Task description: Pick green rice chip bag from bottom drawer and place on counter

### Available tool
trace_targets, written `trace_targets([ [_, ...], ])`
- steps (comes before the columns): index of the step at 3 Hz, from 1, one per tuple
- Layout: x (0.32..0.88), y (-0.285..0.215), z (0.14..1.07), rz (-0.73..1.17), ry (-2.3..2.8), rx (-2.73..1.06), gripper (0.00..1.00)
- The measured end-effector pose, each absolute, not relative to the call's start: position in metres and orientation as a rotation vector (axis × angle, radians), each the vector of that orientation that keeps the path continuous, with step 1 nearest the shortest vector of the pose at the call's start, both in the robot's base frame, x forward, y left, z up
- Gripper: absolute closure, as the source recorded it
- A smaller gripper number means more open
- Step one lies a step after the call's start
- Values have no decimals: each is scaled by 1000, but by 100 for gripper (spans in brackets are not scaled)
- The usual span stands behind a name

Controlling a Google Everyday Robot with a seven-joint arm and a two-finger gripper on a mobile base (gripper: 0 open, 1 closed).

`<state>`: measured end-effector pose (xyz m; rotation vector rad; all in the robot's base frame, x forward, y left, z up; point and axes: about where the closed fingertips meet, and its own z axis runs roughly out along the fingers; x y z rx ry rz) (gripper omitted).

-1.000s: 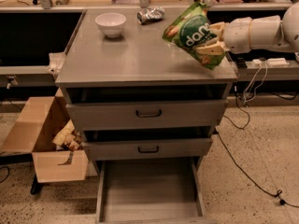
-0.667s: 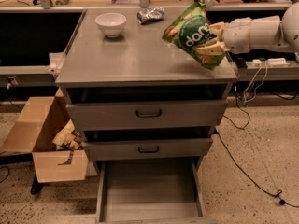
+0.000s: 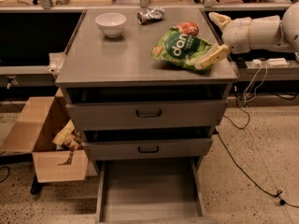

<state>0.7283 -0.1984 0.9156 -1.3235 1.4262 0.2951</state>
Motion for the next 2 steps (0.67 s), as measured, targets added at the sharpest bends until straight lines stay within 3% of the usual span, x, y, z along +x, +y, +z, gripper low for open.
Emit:
trace_targets([
  [2,727,-187,951,253,1360,-1352,0],
])
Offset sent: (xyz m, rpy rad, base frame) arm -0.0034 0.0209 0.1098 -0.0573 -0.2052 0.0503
